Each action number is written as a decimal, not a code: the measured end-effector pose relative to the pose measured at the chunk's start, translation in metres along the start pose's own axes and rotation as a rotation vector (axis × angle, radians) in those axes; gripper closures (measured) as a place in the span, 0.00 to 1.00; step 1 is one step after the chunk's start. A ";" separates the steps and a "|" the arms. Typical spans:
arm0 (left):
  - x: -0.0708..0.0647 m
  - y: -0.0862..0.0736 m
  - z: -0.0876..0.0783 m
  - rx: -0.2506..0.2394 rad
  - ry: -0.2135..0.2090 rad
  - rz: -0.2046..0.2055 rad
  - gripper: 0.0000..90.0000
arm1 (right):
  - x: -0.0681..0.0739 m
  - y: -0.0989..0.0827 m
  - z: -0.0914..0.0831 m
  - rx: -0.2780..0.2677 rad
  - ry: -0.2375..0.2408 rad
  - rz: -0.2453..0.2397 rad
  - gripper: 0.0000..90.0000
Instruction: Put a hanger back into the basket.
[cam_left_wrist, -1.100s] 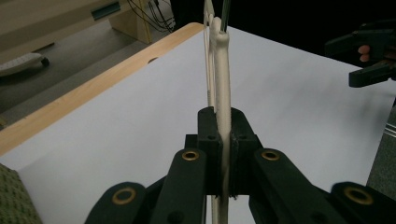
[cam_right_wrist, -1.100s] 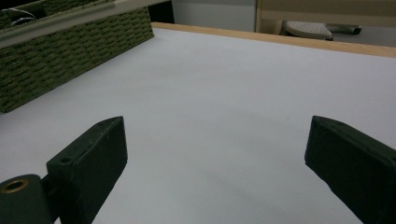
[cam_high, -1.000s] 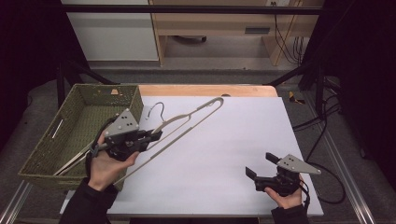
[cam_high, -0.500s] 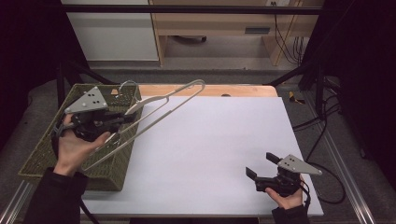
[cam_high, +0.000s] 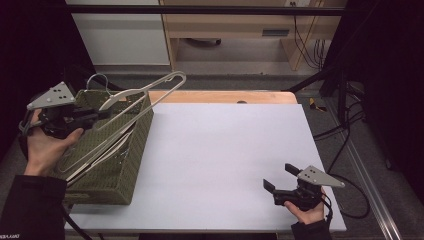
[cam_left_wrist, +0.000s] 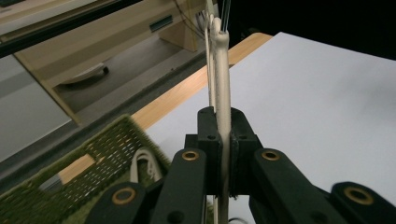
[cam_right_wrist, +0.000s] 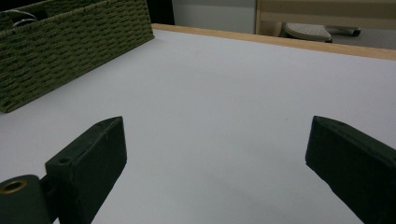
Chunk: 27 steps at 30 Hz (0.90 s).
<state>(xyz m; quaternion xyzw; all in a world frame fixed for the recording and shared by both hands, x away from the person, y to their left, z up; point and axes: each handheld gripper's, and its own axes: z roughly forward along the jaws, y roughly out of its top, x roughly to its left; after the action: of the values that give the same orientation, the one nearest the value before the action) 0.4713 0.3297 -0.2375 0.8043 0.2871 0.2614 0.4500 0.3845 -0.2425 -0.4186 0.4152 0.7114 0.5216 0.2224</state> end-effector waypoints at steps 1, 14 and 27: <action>0.004 -0.003 0.000 0.002 0.008 -0.005 0.95 | 0.000 0.000 0.000 0.000 0.000 0.000 0.07; 0.042 -0.045 -0.002 0.089 0.106 -0.003 0.95 | -0.001 -0.001 0.001 0.005 -0.001 0.003 0.07; 0.060 -0.081 -0.002 0.187 0.199 0.019 0.95 | -0.001 -0.001 0.002 0.006 0.001 0.005 0.07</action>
<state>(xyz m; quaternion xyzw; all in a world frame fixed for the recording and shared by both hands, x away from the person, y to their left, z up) 0.4934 0.4071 -0.2976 0.8155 0.3456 0.3164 0.3397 0.3856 -0.2422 -0.4207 0.4174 0.7119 0.5204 0.2194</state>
